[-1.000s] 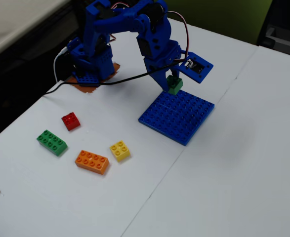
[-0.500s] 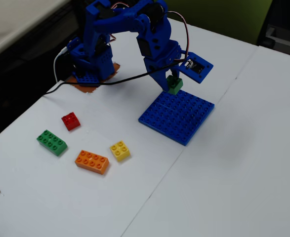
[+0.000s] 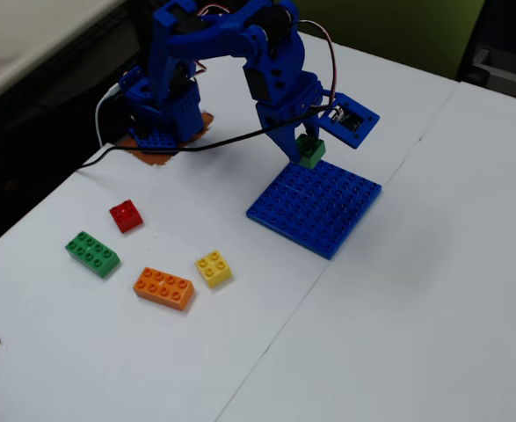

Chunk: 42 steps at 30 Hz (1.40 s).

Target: Pick up the 2x2 green block and go up the 8x8 blue block.

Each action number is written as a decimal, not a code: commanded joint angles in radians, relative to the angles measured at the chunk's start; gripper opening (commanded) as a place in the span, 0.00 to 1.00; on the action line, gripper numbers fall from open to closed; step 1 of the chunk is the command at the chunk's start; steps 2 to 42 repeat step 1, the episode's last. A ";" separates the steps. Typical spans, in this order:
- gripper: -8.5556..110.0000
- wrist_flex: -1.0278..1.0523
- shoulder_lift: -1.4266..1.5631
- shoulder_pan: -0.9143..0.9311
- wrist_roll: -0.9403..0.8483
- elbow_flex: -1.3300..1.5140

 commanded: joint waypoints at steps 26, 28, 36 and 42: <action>0.08 0.005 0.061 0.005 -0.002 -0.003; 0.08 0.005 0.061 0.005 -0.002 -0.003; 0.08 0.005 0.061 0.005 -0.002 -0.003; 0.08 0.005 0.061 0.005 -0.002 -0.003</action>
